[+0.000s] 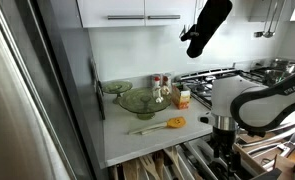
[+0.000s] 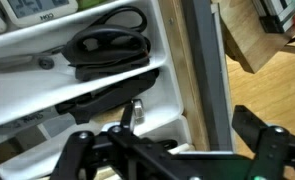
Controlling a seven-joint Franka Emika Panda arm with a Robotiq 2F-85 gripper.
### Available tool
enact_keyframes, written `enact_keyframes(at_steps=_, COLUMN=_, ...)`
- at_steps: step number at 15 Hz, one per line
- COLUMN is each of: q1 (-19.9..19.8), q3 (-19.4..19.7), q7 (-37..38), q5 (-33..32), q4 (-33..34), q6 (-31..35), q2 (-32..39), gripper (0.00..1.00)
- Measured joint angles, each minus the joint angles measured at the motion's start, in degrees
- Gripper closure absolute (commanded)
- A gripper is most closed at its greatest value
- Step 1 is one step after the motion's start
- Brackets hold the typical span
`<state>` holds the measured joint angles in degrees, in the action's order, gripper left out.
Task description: Put the two white objects inside the drawer and then close the drawer
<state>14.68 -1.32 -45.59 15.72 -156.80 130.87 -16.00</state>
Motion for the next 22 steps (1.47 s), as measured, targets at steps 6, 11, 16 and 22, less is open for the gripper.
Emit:
enact_keyframes(at_steps=6, q1=4.7, q3=-1.4, q7=-16.4, q5=3.2, q4=-0.5, q6=4.0, q2=1.7, gripper=0.0)
enact_keyframes(at_steps=11, q1=6.6, q3=-1.9, q7=-23.1, q5=5.5, q4=-0.2, q6=5.6, q2=2.7, gripper=0.0)
enact_keyframes(at_steps=16, q1=7.9, q3=-2.3, q7=-31.7, q5=11.4, q4=-0.2, q6=5.8, q2=2.7, gripper=0.0)
enact_keyframes(at_steps=22, q1=9.3, q3=-4.4, q7=-43.1, q5=19.3, q4=-0.6, q6=9.7, q2=4.8, gripper=0.0)
